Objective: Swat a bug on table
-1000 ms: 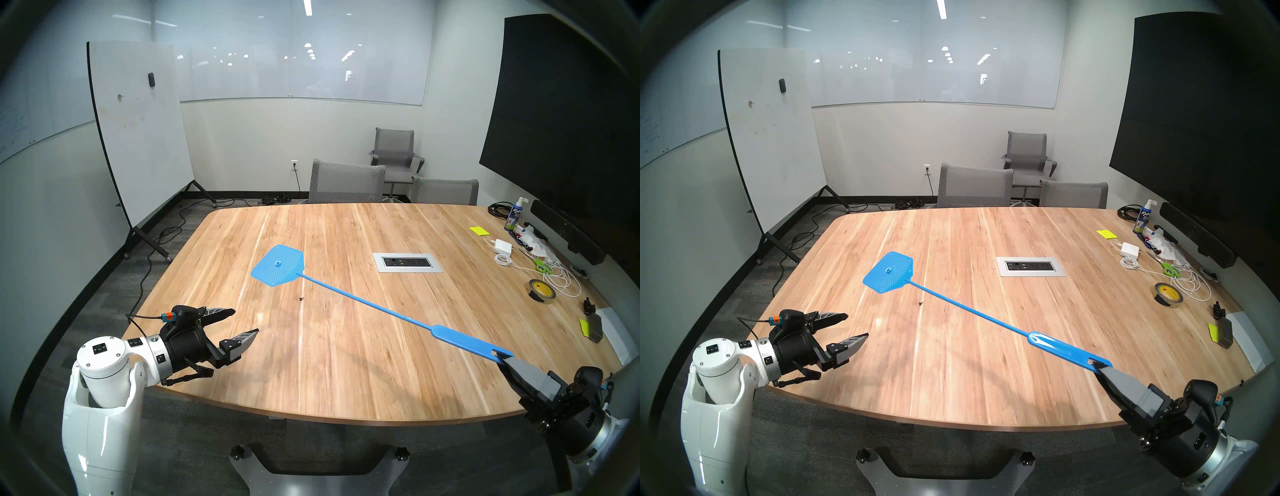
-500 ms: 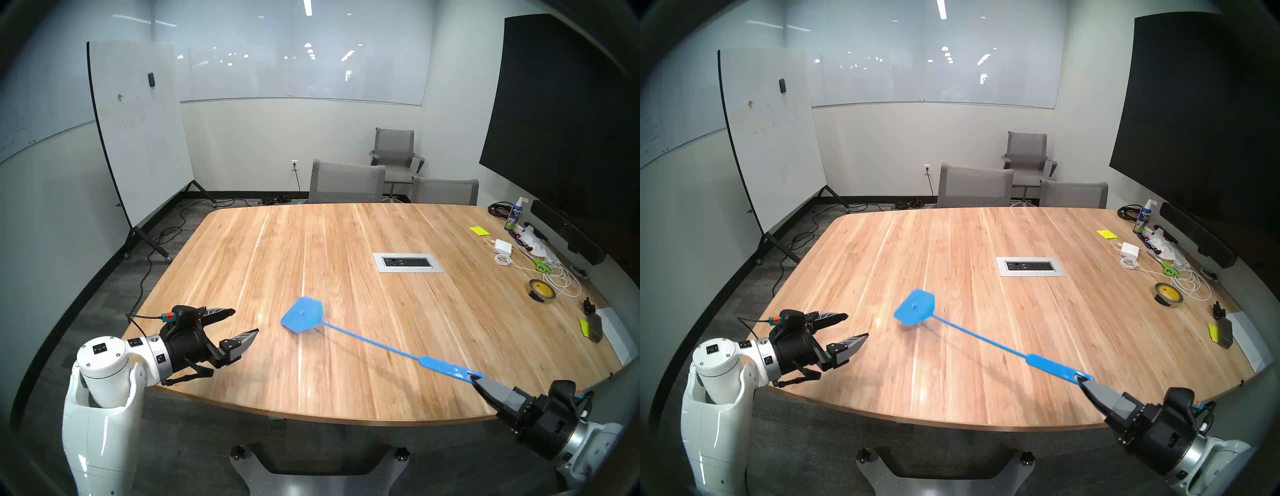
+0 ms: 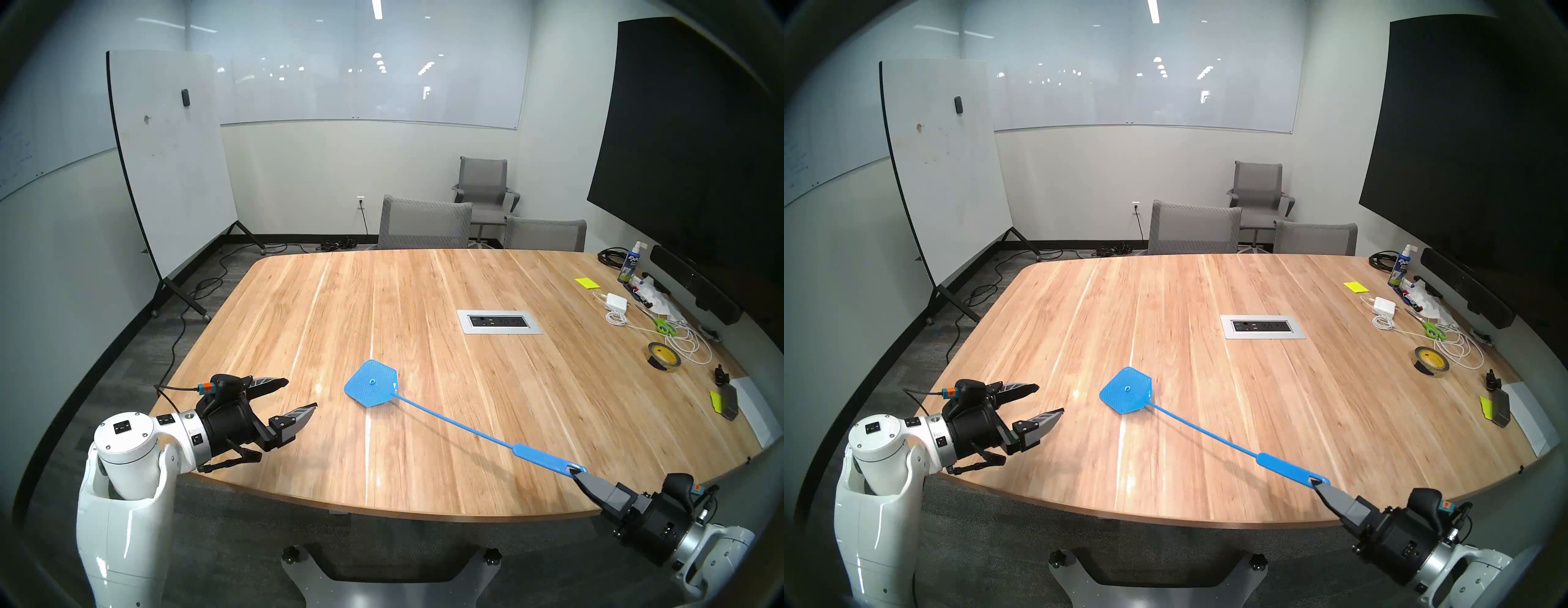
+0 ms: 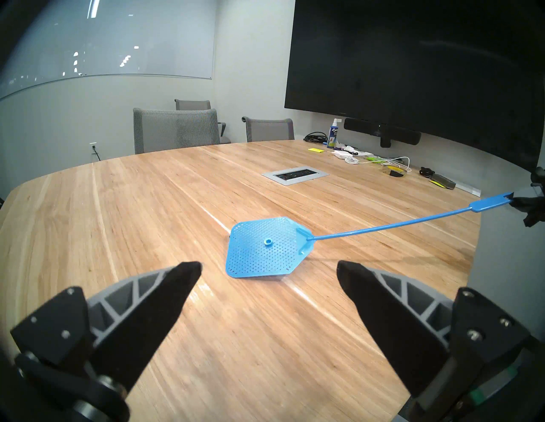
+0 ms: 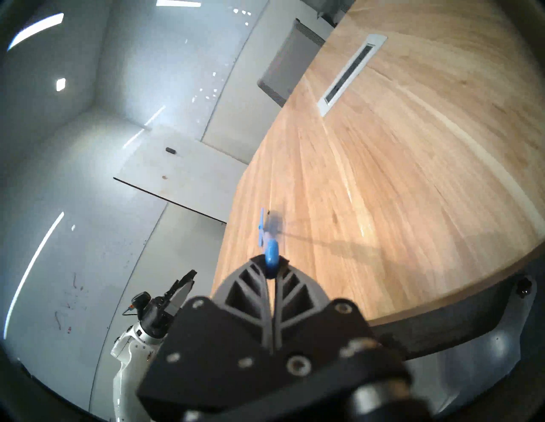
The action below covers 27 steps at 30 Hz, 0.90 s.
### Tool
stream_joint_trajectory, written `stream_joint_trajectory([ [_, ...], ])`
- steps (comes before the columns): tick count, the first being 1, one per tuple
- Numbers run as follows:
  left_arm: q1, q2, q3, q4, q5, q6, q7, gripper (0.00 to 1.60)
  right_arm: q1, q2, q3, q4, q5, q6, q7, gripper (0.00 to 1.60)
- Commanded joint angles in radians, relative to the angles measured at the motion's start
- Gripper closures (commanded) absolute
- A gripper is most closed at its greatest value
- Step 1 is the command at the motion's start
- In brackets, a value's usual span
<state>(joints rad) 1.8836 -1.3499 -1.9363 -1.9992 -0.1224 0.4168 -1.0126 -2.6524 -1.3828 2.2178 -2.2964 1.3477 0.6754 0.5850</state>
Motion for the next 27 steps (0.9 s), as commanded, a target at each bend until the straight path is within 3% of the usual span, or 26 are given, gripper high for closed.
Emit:
stream_joint_trajectory([
  [1, 0.000, 0.001, 0.001, -0.018, 0.000, 0.001, -0.002, 0.00, -0.012, -0.025, 0.059, -0.046, 0.099, 0.019, 0.090, 1.60],
  [19, -0.001, -0.002, 0.000, -0.019, 0.002, 0.002, -0.004, 0.00, -0.007, -0.051, 0.186, -0.055, 0.356, 0.125, 0.175, 1.60],
  [27, -0.001, -0.003, -0.001, -0.019, 0.004, 0.002, -0.005, 0.00, -0.020, -0.067, 0.234, -0.063, 0.435, 0.165, 0.203, 1.60],
])
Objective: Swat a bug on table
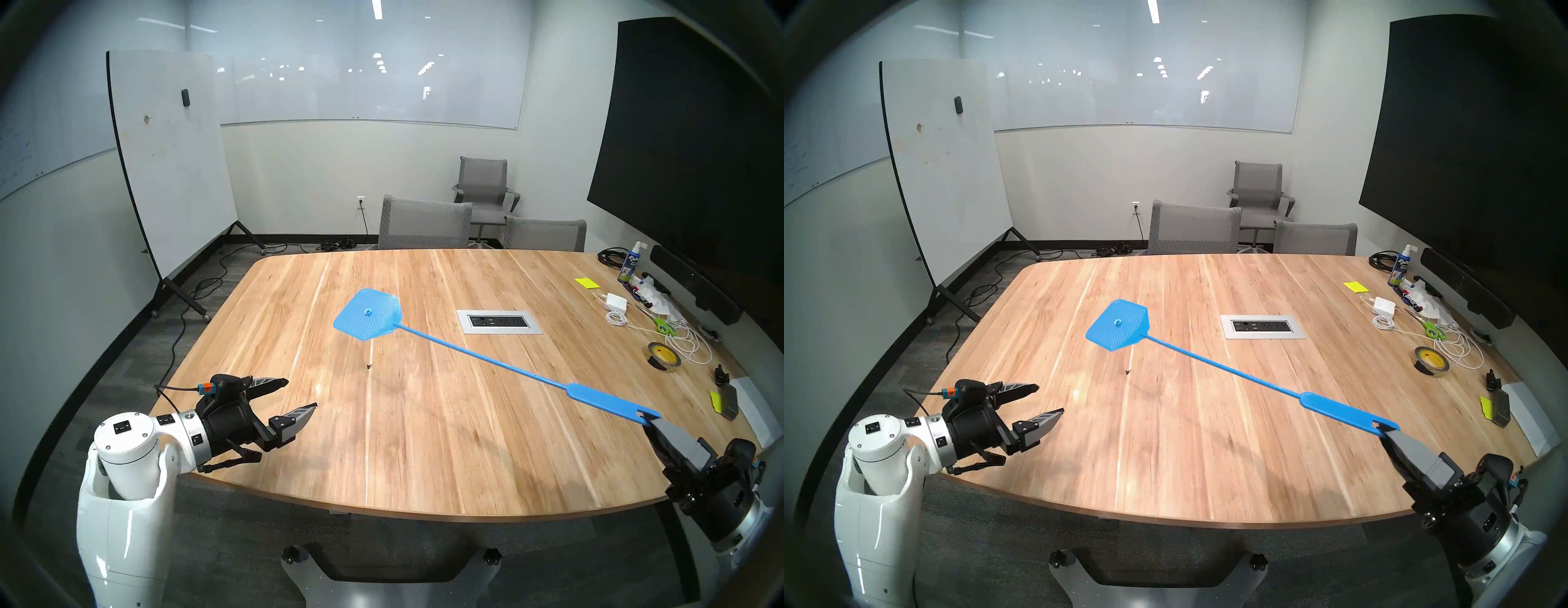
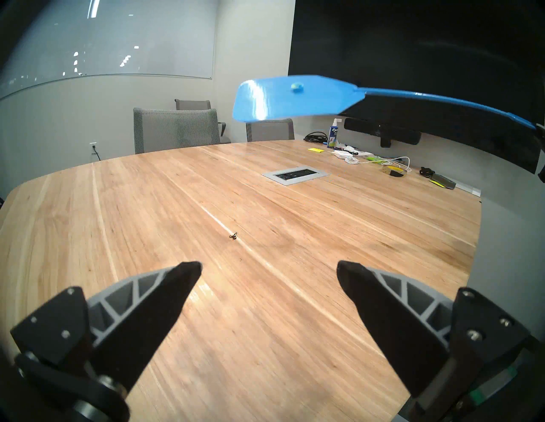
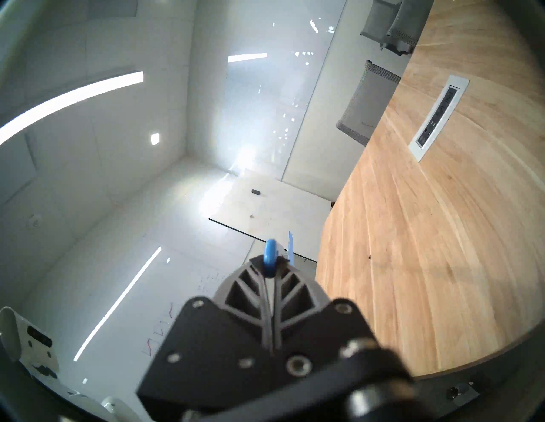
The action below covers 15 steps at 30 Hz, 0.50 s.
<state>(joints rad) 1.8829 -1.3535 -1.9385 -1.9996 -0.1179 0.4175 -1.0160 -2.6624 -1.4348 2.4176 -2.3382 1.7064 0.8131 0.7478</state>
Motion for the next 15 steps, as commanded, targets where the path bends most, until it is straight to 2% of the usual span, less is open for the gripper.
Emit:
stream_joint_trajectory([
  [1, -0.001, 0.001, 0.001, -0.019, 0.000, 0.002, -0.002, 0.00, -0.008, -0.020, 0.035, -0.020, 0.087, 0.030, 0.044, 1.60],
  [10, -0.001, -0.001, 0.001, -0.019, 0.001, 0.002, -0.003, 0.00, -0.008, -0.036, 0.055, -0.010, 0.184, 0.065, 0.061, 1.60],
  [14, -0.001, -0.001, 0.001, -0.019, 0.002, 0.002, -0.004, 0.00, -0.009, -0.037, 0.054, -0.009, 0.215, 0.068, 0.043, 1.60],
  [15, -0.001, -0.001, 0.000, -0.019, 0.002, 0.002, -0.004, 0.00, -0.009, -0.034, 0.041, -0.014, 0.220, 0.058, 0.003, 1.60],
])
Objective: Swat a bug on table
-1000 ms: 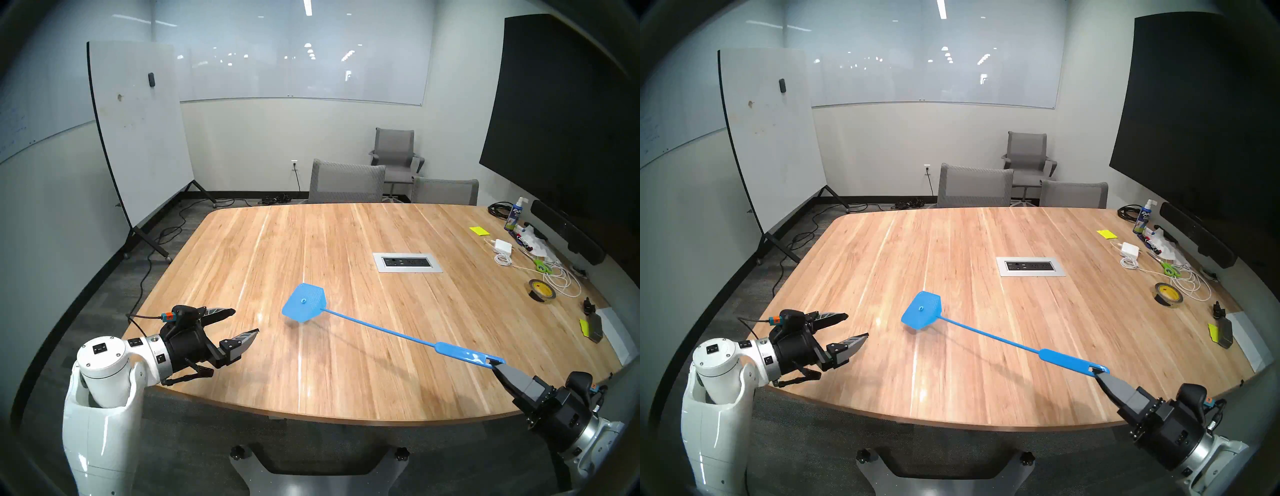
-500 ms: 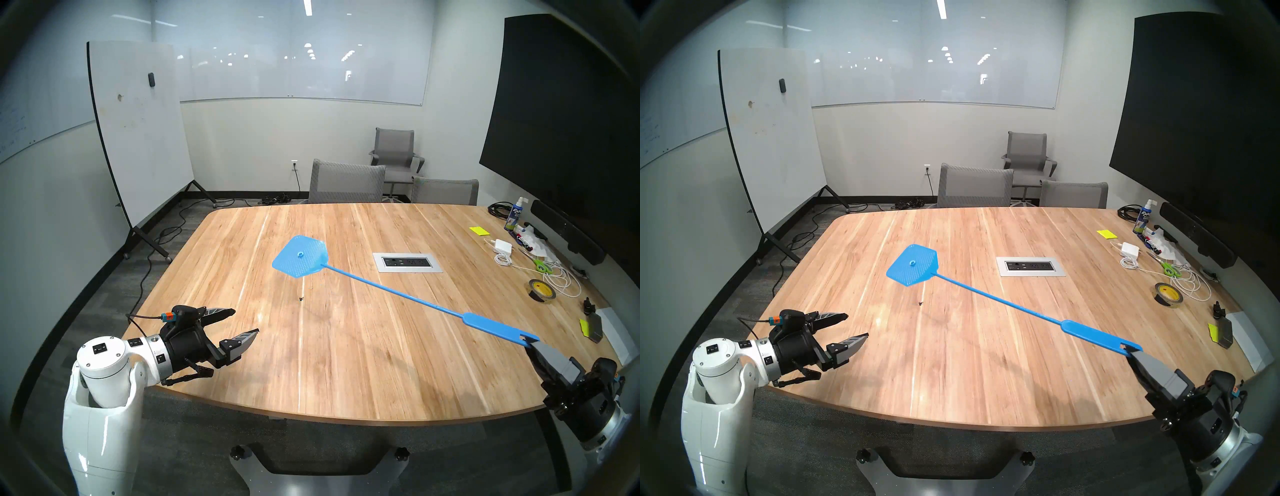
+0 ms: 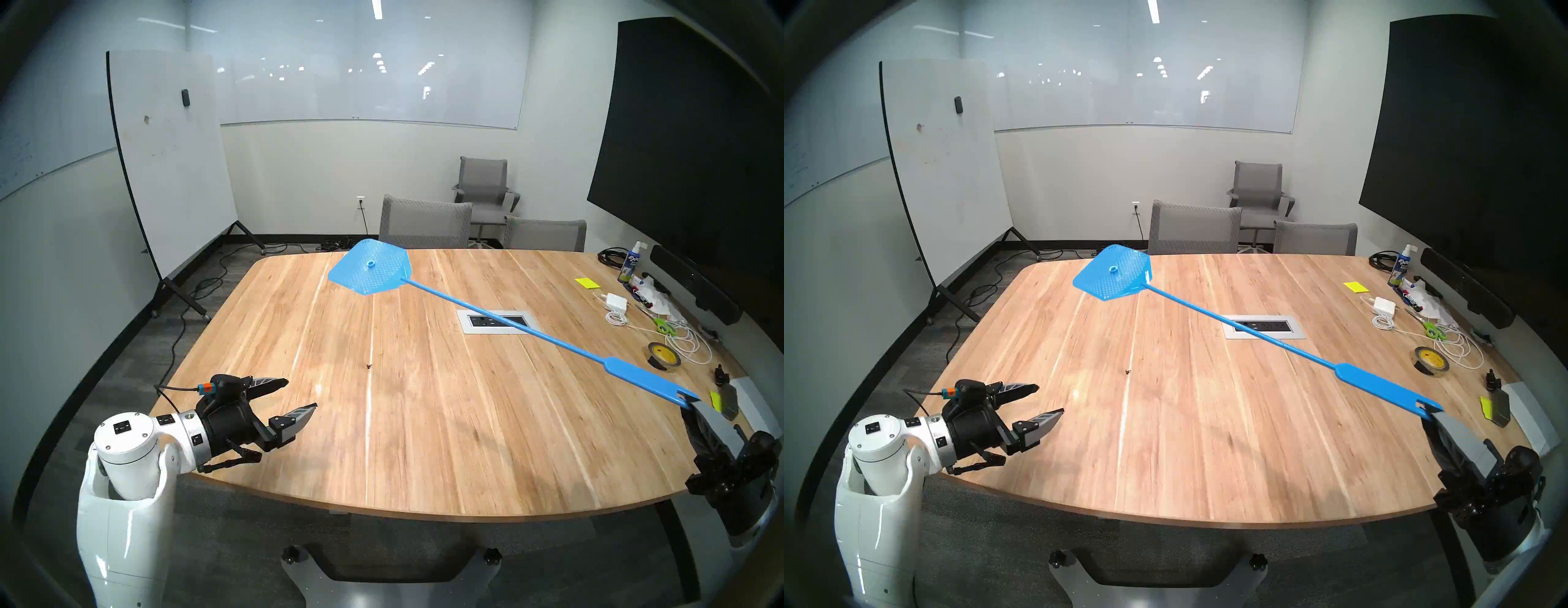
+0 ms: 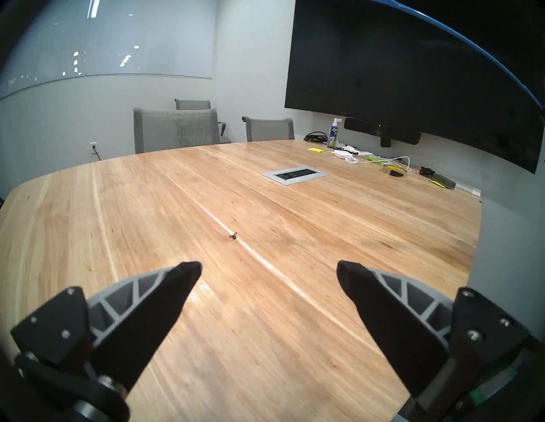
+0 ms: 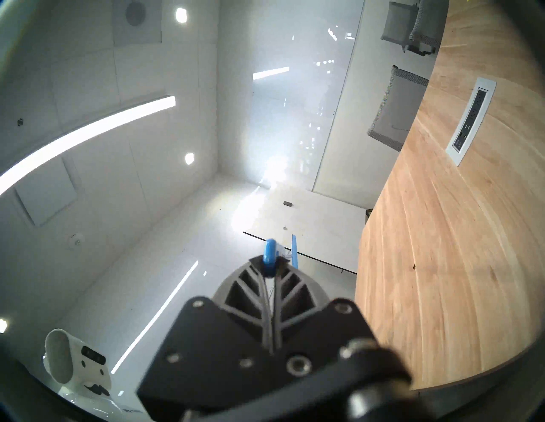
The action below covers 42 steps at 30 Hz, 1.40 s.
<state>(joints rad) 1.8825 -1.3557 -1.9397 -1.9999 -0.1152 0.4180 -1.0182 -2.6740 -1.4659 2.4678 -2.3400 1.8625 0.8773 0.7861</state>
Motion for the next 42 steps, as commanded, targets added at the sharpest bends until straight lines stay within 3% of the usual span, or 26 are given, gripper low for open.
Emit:
stream_joint_trajectory([
  [1, -0.001, 0.001, 0.002, -0.019, -0.001, 0.002, -0.002, 0.00, 0.013, -0.003, -0.028, -0.015, 0.055, -0.024, -0.062, 1.60],
  [5, -0.003, 0.000, 0.001, -0.015, -0.001, -0.001, -0.003, 0.00, 0.028, 0.074, -0.127, -0.015, -0.116, -0.067, -0.151, 1.60],
  [6, -0.004, 0.000, 0.001, -0.012, -0.001, -0.001, -0.003, 0.00, 0.004, 0.089, -0.123, -0.017, -0.155, -0.056, -0.156, 1.60],
  [12, -0.006, -0.001, 0.001, -0.005, 0.000, -0.001, -0.003, 0.00, 0.023, 0.106, -0.237, 0.036, -0.257, -0.062, -0.291, 1.60],
  [18, -0.008, -0.002, 0.001, -0.005, 0.000, -0.002, -0.005, 0.00, 0.070, 0.144, -0.361, 0.091, -0.446, -0.094, -0.427, 1.60],
  [22, -0.007, -0.002, 0.001, -0.010, 0.001, -0.002, -0.007, 0.00, 0.098, 0.151, -0.419, 0.061, -0.591, -0.168, -0.458, 1.60],
  [25, -0.005, -0.002, 0.000, -0.014, 0.002, -0.001, -0.007, 0.00, 0.100, 0.123, -0.415, 0.032, -0.644, -0.224, -0.412, 1.60],
  [28, -0.005, -0.003, 0.000, -0.015, 0.003, 0.000, -0.007, 0.00, 0.111, 0.103, -0.411, 0.023, -0.666, -0.277, -0.376, 1.60],
  [33, -0.004, -0.004, -0.001, -0.017, 0.004, 0.001, -0.008, 0.00, 0.126, 0.086, -0.383, 0.025, -0.604, -0.302, -0.322, 1.60],
  [42, -0.004, -0.005, -0.001, -0.017, 0.006, 0.001, -0.009, 0.00, 0.127, 0.057, -0.315, 0.019, -0.462, -0.249, -0.251, 1.60],
])
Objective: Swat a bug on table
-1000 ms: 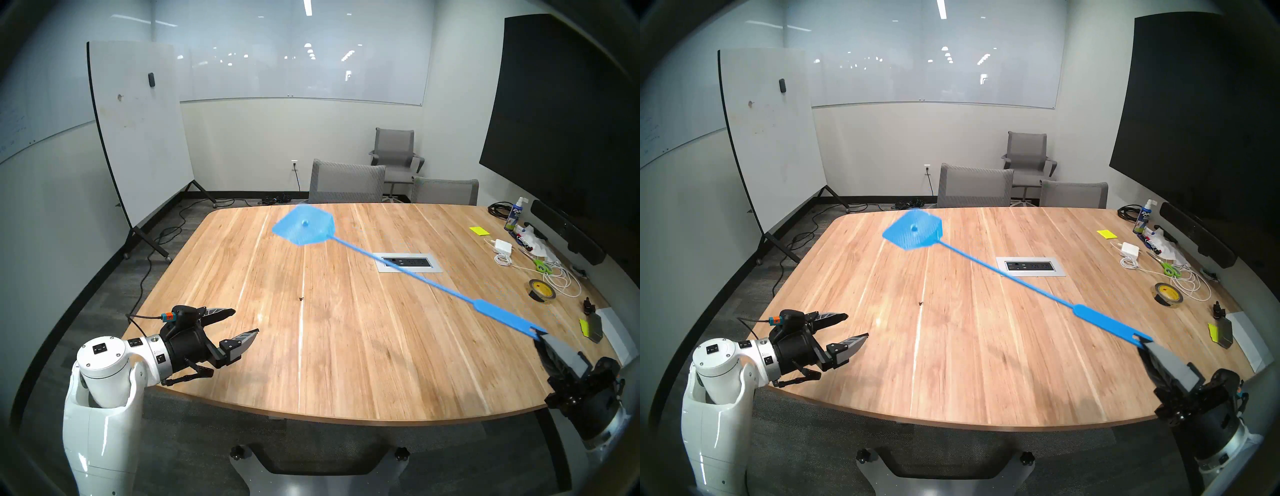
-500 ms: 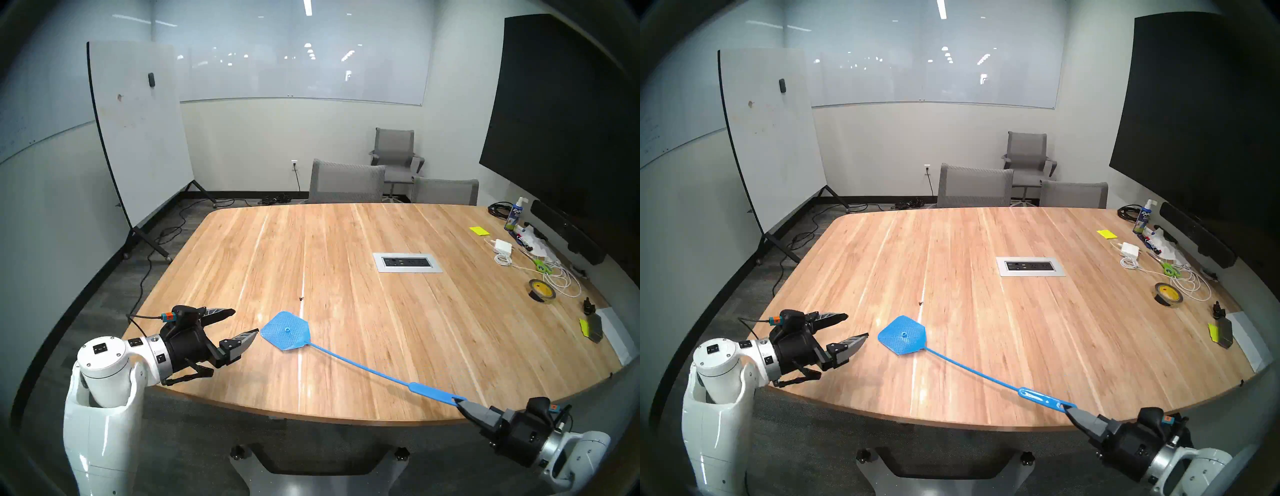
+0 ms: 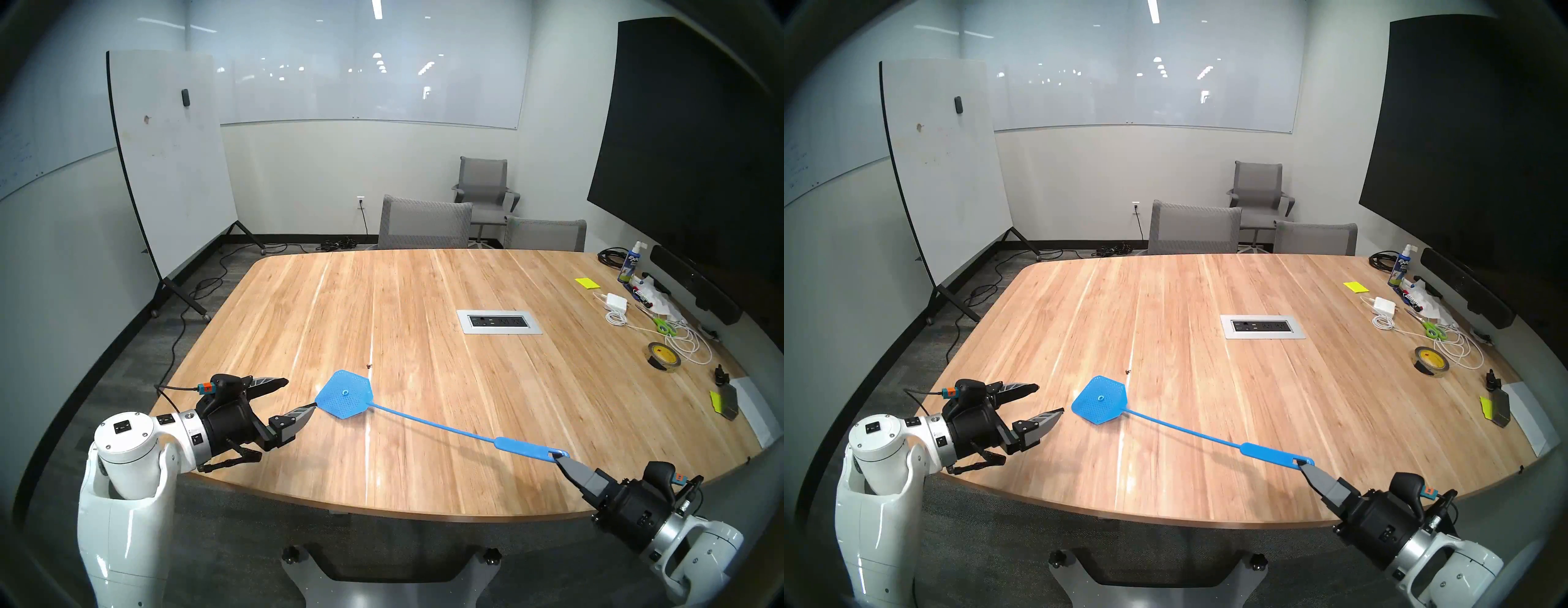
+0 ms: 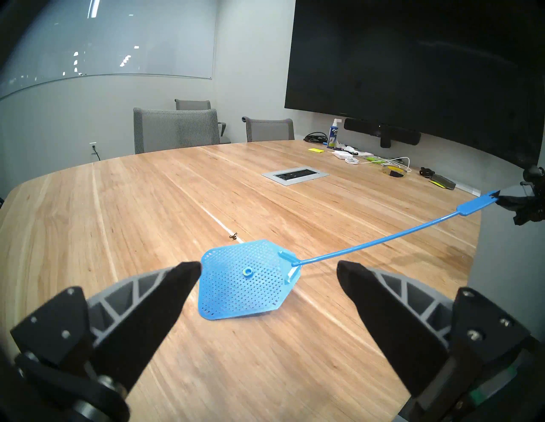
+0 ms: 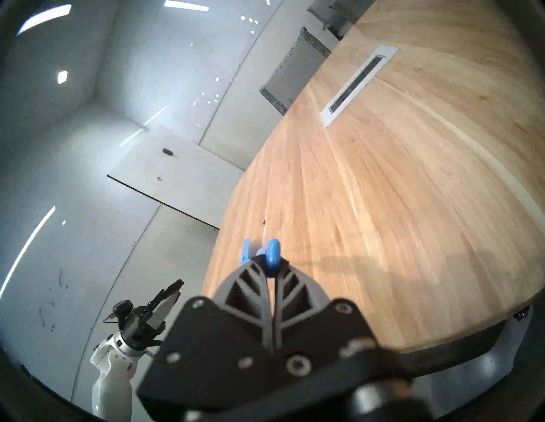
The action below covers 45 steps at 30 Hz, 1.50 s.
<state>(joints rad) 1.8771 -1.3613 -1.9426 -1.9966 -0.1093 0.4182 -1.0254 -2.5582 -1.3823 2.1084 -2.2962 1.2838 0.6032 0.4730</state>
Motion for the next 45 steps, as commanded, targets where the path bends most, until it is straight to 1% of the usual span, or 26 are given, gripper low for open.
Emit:
stream_joint_trajectory([
  [1, 0.001, 0.000, 0.001, -0.021, 0.000, 0.001, -0.002, 0.00, 0.008, -0.028, 0.054, -0.027, 0.131, 0.028, 0.068, 1.60],
  [8, 0.001, -0.001, 0.001, -0.021, 0.002, 0.001, -0.003, 0.00, 0.006, -0.040, 0.105, -0.033, 0.222, 0.063, 0.102, 1.60],
  [11, 0.001, -0.001, 0.001, -0.021, 0.002, 0.001, -0.003, 0.00, 0.013, -0.057, 0.128, -0.035, 0.255, 0.059, 0.121, 1.60],
  [16, 0.000, -0.002, 0.000, -0.021, 0.003, 0.002, -0.004, 0.00, 0.025, -0.066, 0.163, -0.030, 0.313, 0.074, 0.139, 1.60],
  [17, 0.000, -0.002, 0.000, -0.021, 0.003, 0.002, -0.004, 0.00, 0.025, -0.066, 0.163, -0.030, 0.313, 0.074, 0.139, 1.60],
  [18, 0.000, -0.002, 0.000, -0.021, 0.003, 0.002, -0.005, 0.00, 0.029, -0.075, 0.175, -0.030, 0.325, 0.069, 0.155, 1.60],
  [23, 0.000, -0.003, 0.000, -0.021, 0.004, 0.002, -0.005, 0.00, 0.038, -0.096, 0.200, -0.031, 0.403, 0.086, 0.153, 1.60],
  [24, 0.000, -0.003, 0.000, -0.021, 0.004, 0.002, -0.005, 0.00, 0.038, -0.096, 0.200, -0.031, 0.403, 0.086, 0.153, 1.60],
  [25, 0.000, -0.003, 0.000, -0.021, 0.004, 0.002, -0.005, 0.00, 0.038, -0.095, 0.206, -0.031, 0.419, 0.094, 0.151, 1.60],
  [27, 0.000, -0.004, 0.000, -0.021, 0.005, 0.002, -0.006, 0.00, 0.042, -0.102, 0.213, -0.032, 0.446, 0.098, 0.146, 1.60],
  [28, 0.000, -0.004, -0.001, -0.022, 0.005, 0.002, -0.006, 0.00, 0.046, -0.106, 0.218, -0.033, 0.485, 0.108, 0.123, 1.60],
  [32, 0.000, -0.004, -0.001, -0.022, 0.006, 0.002, -0.006, 0.00, 0.059, -0.108, 0.224, -0.033, 0.553, 0.116, 0.087, 1.60],
  [35, 0.000, -0.005, -0.001, -0.022, 0.006, 0.002, -0.007, 0.00, 0.063, -0.107, 0.226, -0.041, 0.610, 0.117, 0.030, 1.60],
  [37, 0.000, -0.005, -0.001, -0.022, 0.007, 0.002, -0.007, 0.00, 0.073, -0.103, 0.217, -0.043, 0.630, 0.109, -0.013, 1.60],
  [38, 0.000, -0.005, -0.001, -0.022, 0.007, 0.002, -0.007, 0.00, 0.073, -0.103, 0.217, -0.043, 0.630, 0.109, -0.013, 1.60],
  [39, -0.001, -0.006, -0.001, -0.022, 0.007, 0.002, -0.008, 0.00, 0.087, -0.092, 0.193, -0.039, 0.629, 0.096, -0.065, 1.60],
  [40, -0.001, -0.006, -0.002, -0.022, 0.007, 0.002, -0.008, 0.00, 0.096, -0.094, 0.177, -0.039, 0.617, 0.082, -0.091, 1.60],
  [41, -0.001, -0.006, -0.002, -0.021, 0.007, 0.002, -0.008, 0.00, 0.095, -0.074, 0.149, -0.028, 0.584, 0.070, -0.105, 1.60],
  [42, -0.001, -0.006, -0.002, -0.021, 0.007, 0.002, -0.008, 0.00, 0.095, -0.074, 0.149, -0.028, 0.584, 0.070, -0.105, 1.60],
  [43, -0.001, -0.006, -0.002, -0.021, 0.008, 0.002, -0.008, 0.00, 0.108, -0.066, 0.127, -0.023, 0.557, 0.064, -0.139, 1.60],
  [44, -0.002, -0.006, -0.002, -0.019, 0.007, 0.001, -0.009, 0.00, 0.099, -0.032, 0.108, -0.018, 0.479, 0.061, -0.158, 1.60],
  [45, -0.003, -0.006, -0.002, -0.018, 0.007, 0.000, -0.009, 0.00, 0.100, -0.012, 0.084, -0.006, 0.454, 0.065, -0.177, 1.60],
])
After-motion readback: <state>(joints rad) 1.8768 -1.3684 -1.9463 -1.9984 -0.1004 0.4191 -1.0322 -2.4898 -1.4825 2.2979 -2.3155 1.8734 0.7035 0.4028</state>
